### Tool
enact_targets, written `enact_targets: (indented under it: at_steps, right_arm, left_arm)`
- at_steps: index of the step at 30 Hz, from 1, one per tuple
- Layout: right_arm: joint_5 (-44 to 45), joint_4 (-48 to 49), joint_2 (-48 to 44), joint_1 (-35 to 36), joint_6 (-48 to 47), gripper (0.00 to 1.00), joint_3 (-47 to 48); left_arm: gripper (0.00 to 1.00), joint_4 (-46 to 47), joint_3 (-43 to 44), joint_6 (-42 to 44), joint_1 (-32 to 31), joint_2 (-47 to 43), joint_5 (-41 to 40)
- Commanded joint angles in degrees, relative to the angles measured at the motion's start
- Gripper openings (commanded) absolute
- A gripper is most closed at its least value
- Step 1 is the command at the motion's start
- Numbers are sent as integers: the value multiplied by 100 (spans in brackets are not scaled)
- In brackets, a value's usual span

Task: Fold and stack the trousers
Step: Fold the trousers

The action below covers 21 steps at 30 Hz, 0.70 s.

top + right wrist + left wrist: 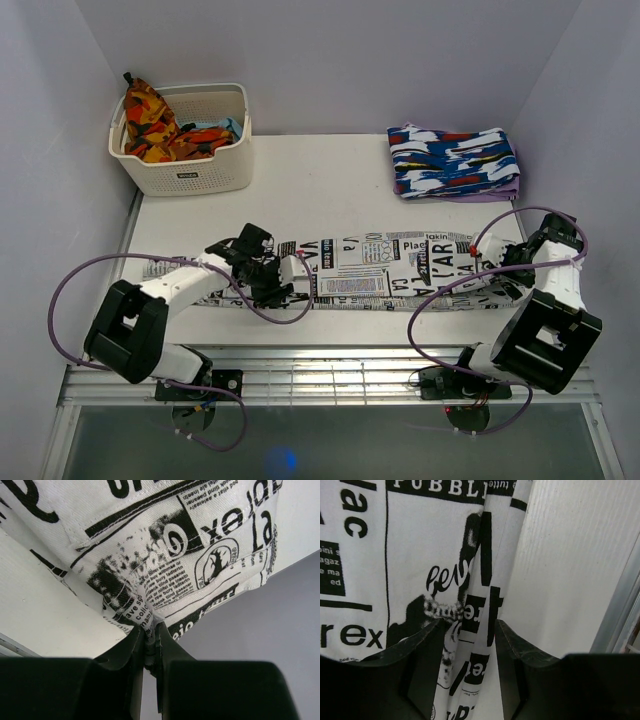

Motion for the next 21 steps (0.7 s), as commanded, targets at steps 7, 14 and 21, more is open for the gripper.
enact_targets:
  at_steps: [7, 14, 21]
  right_arm:
    - [0, -41, 43, 25, 80, 8, 215]
    - [35, -41, 17, 25, 18, 8, 189]
    - [0, -6, -27, 25, -17, 8, 92]
  left_arm:
    - [49, 729, -334, -87, -120, 188, -826]
    - [49, 361, -194, -34, -120, -268, -370]
    - [61, 43, -9, 45, -120, -647, -1]
